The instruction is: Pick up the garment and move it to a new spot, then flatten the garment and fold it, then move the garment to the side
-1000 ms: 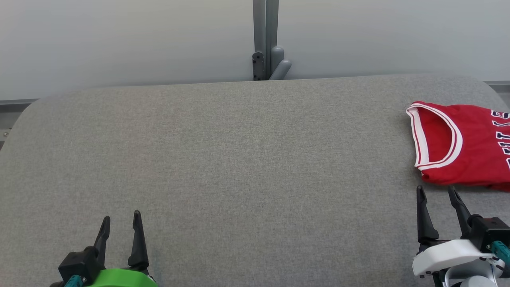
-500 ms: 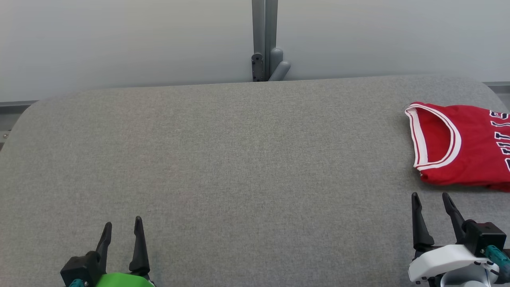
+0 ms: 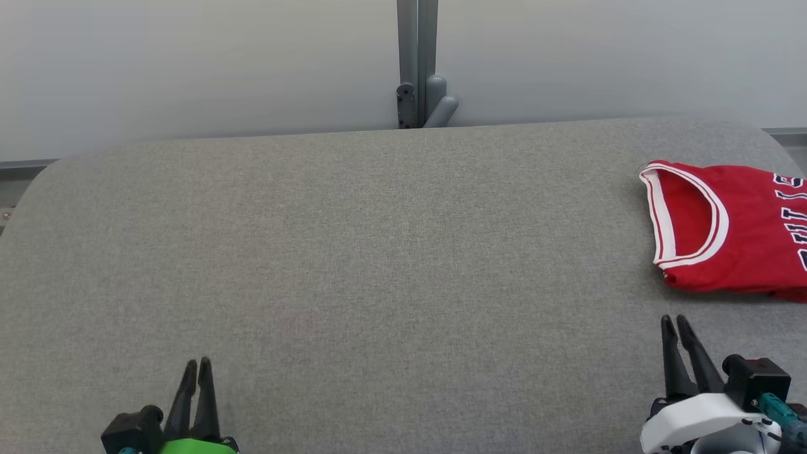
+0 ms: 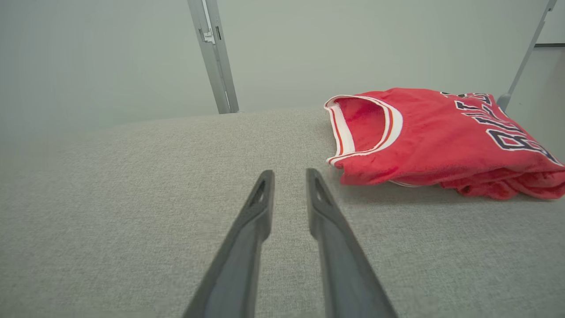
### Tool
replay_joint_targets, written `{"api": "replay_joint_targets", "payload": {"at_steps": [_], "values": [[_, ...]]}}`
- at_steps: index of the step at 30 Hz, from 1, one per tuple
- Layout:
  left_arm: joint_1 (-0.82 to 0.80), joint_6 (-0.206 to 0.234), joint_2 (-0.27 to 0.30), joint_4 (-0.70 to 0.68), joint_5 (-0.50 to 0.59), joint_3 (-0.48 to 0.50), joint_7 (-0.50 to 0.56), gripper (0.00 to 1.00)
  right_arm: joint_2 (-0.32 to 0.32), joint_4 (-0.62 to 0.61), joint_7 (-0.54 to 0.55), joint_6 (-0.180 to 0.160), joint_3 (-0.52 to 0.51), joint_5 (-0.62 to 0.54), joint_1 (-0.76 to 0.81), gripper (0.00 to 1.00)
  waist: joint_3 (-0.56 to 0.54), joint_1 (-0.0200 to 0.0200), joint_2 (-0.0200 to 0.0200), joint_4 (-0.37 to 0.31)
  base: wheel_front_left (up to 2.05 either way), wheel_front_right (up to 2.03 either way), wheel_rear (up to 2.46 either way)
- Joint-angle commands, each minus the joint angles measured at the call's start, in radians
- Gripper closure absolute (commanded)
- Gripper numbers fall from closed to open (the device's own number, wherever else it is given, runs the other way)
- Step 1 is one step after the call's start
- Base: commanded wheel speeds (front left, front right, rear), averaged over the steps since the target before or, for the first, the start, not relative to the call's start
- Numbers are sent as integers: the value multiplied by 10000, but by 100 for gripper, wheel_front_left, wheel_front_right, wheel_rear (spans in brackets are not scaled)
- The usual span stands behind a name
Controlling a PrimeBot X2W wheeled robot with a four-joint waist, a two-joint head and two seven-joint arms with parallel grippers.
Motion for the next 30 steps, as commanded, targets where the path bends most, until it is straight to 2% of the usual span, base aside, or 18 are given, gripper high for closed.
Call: {"api": "replay_joint_targets", "payload": {"at_steps": [1, 16, 30], "values": [[18, -1, -6, 88, -37, 11, 19, 100, 21, 103, 45, 0, -8, 43, -6, 100, 0, 0, 0, -1, 0, 0, 0], [-308, -91, 7, -12, -2578, 217, 739, 100, 6, 145, 767, -1, 12, 2899, -310, 100, 4, 0, 0, -28, 0, 0, 0], [-552, -159, 19, -146, -4550, 354, 1274, 100, -16, 104, 1288, -2, 63, 5114, -531, 100, 7, 0, 0, -51, 0, 0, 0]]}}
